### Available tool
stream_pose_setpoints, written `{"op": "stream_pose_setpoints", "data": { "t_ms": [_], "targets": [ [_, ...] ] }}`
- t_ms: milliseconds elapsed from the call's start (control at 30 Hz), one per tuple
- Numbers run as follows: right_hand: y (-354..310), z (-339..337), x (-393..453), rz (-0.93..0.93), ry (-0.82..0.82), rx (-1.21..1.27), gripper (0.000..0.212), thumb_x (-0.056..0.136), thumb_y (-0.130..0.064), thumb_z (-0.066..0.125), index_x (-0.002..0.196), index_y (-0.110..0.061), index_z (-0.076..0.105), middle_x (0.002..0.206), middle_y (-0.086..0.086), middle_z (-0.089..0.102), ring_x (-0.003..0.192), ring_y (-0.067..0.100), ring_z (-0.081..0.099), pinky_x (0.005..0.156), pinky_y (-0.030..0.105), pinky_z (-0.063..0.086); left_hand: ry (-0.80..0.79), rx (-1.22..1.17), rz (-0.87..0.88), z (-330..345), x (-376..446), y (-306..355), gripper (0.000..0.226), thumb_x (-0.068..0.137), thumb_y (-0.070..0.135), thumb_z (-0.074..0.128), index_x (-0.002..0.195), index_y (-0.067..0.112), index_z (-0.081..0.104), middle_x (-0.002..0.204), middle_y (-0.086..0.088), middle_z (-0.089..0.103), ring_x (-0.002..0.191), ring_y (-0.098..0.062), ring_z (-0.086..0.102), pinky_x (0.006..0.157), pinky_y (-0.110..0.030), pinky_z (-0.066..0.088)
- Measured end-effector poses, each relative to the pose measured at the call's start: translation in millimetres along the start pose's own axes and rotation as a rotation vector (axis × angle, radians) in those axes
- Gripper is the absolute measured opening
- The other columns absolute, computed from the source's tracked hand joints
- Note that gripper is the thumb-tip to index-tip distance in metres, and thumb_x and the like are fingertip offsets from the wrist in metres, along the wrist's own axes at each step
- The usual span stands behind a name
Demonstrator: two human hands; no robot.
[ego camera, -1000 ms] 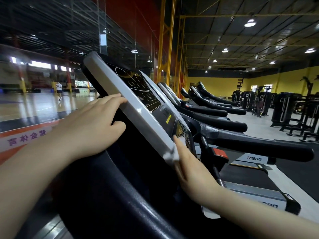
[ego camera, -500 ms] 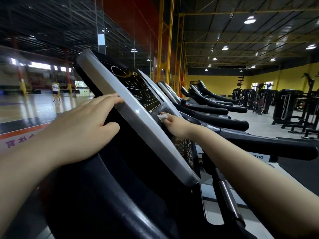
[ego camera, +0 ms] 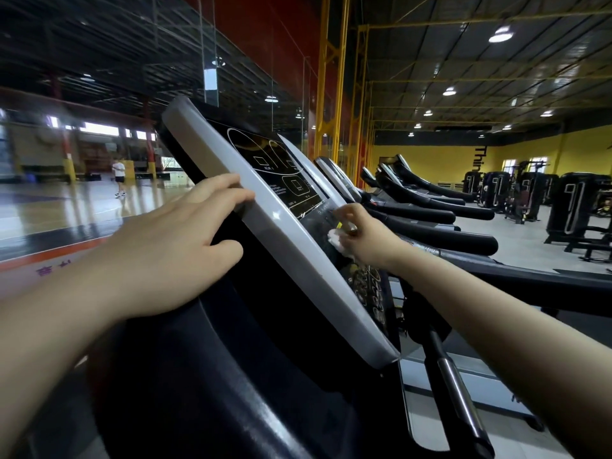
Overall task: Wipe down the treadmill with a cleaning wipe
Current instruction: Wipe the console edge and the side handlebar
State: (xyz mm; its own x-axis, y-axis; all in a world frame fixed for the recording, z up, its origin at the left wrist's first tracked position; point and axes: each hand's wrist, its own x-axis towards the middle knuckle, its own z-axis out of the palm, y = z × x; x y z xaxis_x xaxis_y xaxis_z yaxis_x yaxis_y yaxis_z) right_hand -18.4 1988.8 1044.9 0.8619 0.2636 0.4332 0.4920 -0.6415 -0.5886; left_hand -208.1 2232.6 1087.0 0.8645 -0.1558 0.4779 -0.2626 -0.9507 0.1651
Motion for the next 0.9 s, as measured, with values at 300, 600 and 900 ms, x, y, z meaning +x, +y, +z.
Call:
{"op": "stream_pose_setpoints", "data": {
  "t_ms": [300,600,900],
  "targets": [
    [10.5,5.3,-3.4,-0.039,-0.061,0.198,0.012,0.095,-0.008,0.053,0.089,-0.017,0.058,0.076,-0.004,0.061,0.065,0.007,0.056,0.063,0.023,0.047,-0.084,0.107,-0.021,-1.1,-1.3,6.6,0.065,0.091,0.05,0.028,0.15,0.053,0.001,0.152,0.04,-0.02,0.148,-0.004,0.01,0.109,-0.03,0.027],
    [0.8,1.6,28.5,-0.097,-0.039,-0.204,0.014,0.098,-0.016,0.051,0.101,-0.009,0.063,0.093,0.008,0.067,0.077,0.022,0.061,0.067,0.03,0.045,-0.026,0.222,0.054,0.8,8.8,2.4,0.084,0.07,0.06,0.009,0.152,0.043,0.007,0.158,0.025,-0.007,0.144,0.002,-0.011,0.118,-0.029,-0.003],
    [-21.8,10.9,-13.0,-0.225,-0.168,0.379,0.009,0.099,-0.018,0.055,0.09,-0.019,0.059,0.074,-0.008,0.059,0.058,0.012,0.044,0.048,0.022,0.035,0.328,0.022,0.12,-2.8,70.8,-46.7,0.08,0.076,0.058,0.026,0.153,0.036,0.025,0.164,0.013,0.007,0.149,-0.005,-0.003,0.122,-0.048,0.005]
  ]
}}
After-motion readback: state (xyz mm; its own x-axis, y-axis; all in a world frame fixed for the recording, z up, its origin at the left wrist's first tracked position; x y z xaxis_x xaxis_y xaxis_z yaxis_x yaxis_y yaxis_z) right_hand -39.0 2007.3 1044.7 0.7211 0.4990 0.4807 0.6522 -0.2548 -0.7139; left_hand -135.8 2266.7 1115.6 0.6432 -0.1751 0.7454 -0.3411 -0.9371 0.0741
